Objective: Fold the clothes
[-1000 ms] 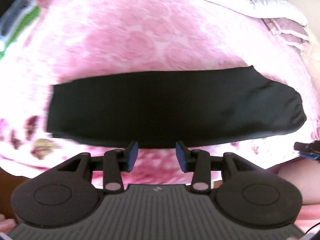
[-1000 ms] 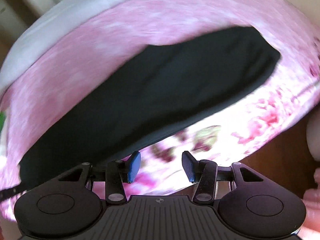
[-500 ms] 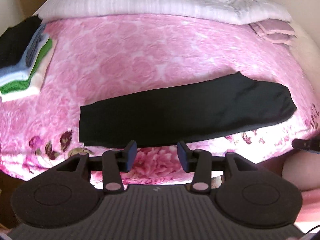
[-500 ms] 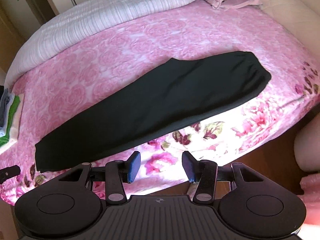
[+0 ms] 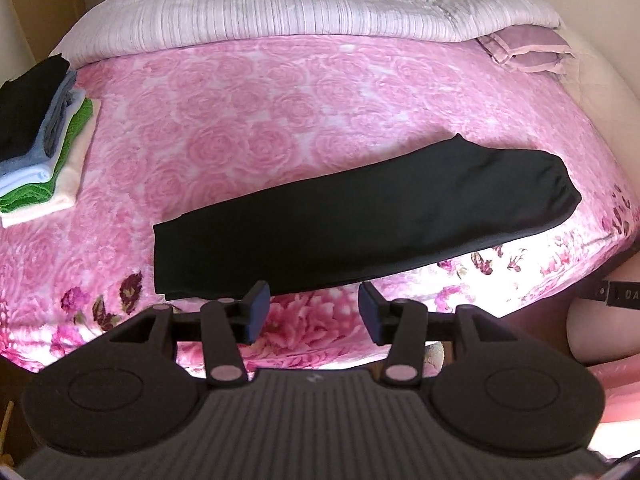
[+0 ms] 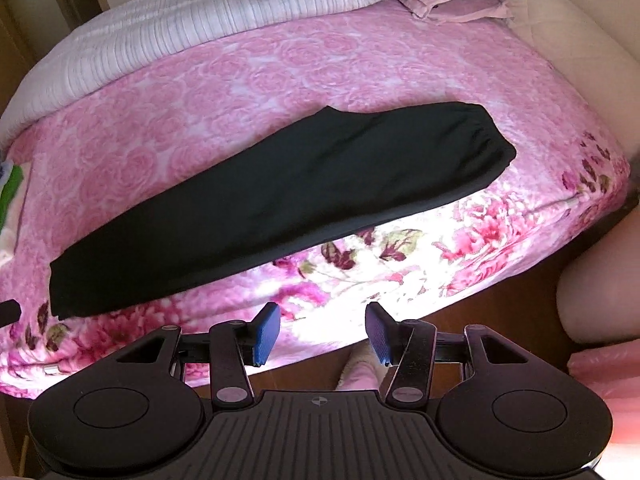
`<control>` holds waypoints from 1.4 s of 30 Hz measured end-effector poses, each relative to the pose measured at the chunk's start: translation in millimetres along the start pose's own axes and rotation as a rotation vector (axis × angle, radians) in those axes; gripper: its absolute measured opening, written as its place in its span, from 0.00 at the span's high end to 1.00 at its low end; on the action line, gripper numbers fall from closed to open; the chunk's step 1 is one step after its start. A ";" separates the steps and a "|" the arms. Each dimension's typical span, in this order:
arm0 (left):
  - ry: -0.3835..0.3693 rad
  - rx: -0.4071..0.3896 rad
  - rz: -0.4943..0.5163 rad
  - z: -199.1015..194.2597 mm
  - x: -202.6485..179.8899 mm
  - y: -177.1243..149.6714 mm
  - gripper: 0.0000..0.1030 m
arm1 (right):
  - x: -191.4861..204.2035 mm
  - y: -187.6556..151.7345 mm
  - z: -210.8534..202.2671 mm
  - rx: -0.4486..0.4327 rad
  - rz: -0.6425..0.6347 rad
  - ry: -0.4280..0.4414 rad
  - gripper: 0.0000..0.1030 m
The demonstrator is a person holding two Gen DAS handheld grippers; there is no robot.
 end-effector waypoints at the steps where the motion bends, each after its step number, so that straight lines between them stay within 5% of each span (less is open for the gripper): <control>1: 0.000 0.001 0.001 0.0 -0.4 -0.4 0.56 | -0.6 0.5 -0.7 -0.001 0.001 -0.001 0.50; 18: 0.045 0.035 -0.133 19.8 -1.6 21.4 0.54 | -0.7 45.6 13.3 -0.008 -0.115 0.024 0.50; 34: 0.105 0.056 -0.411 84.5 -84.1 69.3 0.54 | -91.9 180.4 62.8 0.014 -0.325 0.039 0.50; 42: 0.069 0.038 -0.649 100.2 -62.6 20.9 0.54 | -90.0 203.4 118.7 0.151 -0.406 0.134 0.50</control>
Point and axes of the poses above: each gripper's, at about its wrist camera, not at the fingertips, and z roughly the way its jaws point, x to its left, y to its top, the point moved 7 cm from there along z, roughly the way its jaws point, and after that the axes turned 11 degrees about x, right-handed, at the moved point
